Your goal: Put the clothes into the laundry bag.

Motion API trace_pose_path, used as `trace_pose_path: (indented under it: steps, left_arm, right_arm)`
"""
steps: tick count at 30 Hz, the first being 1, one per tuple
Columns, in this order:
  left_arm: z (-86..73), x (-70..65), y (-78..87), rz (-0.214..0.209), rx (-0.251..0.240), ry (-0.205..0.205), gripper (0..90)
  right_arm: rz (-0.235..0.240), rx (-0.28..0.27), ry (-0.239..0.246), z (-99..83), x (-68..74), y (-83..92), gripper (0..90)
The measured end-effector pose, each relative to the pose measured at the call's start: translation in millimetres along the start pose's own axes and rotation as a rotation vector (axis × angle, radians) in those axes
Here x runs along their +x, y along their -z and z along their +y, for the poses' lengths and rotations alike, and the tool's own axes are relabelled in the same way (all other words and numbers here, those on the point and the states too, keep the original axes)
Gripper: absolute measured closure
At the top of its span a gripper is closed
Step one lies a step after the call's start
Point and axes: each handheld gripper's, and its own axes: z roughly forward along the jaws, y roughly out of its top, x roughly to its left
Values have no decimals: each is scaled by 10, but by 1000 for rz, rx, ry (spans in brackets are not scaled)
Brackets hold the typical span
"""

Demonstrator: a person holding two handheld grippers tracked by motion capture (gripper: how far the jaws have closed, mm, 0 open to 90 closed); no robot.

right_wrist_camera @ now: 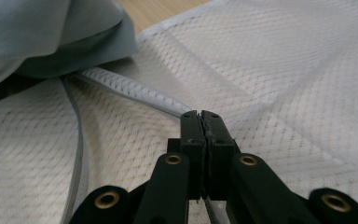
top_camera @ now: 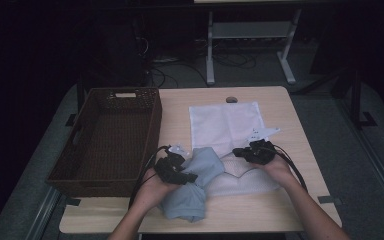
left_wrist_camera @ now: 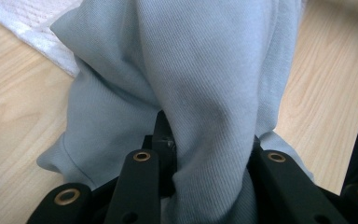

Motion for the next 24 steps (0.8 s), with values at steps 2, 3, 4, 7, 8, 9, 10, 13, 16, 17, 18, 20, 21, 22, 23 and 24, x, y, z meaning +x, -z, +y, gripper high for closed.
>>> trace_pose_path:
  steps: [2,3,4,7,8,9,10,13,16,17,18,20,21,22,23,24]
  left_arm:
    - [4,-5,19,-1,-3,-4,702]
    - [6,-10,29,0,-7,-1,702]
    - [8,-12,40,0,-10,-3,702]
    - [17,-22,77,1,-15,-9,702]
    - [21,-25,89,1,-19,-10,703]
    - [25,-30,100,2,-21,-9,703]
    - [28,-36,110,3,-26,-8,703]
    - [35,-46,142,1,-30,-13,703]
    - [48,-66,165,-2,-39,-16,703]
    - [54,-76,169,-4,-41,-19,703]
    - [62,-85,174,-8,-42,-24,703]
    - [80,-115,178,-18,-46,-31,703]
    - [87,-127,179,-22,-47,-34,703]
    - [97,-144,179,-27,-48,-38,703]
    - [110,-166,175,-32,-50,-45,703]
    - [118,-180,174,-37,-49,-48,703]
  right_arm:
    - [-11,-4,-5,39,-14,-12,880]
    - [-15,-14,-8,55,-20,-18,880]
    - [-18,-19,-16,68,-26,-24,880]
    - [-29,-11,-14,92,-43,-59,880]
    - [-30,-11,-17,102,-50,-66,880]
    - [-35,-12,-21,114,-53,-73,880]
    - [-35,-11,-23,127,-58,-76,880]
    - [-46,-18,-27,161,-69,-87,881]
    - [-65,-23,-40,180,-77,-87,881]
    - [-73,-26,-42,183,-81,-87,881]
    - [-76,-29,-44,185,-87,-87,881]
    - [-81,-36,-52,192,-98,-90,881]
    - [-81,-39,-55,196,-101,-89,881]
    - [-80,-42,-54,199,-104,-89,881]
    - [-82,-44,-54,203,-103,-87,881]
    - [-83,-49,-56,208,-103,-84,881]
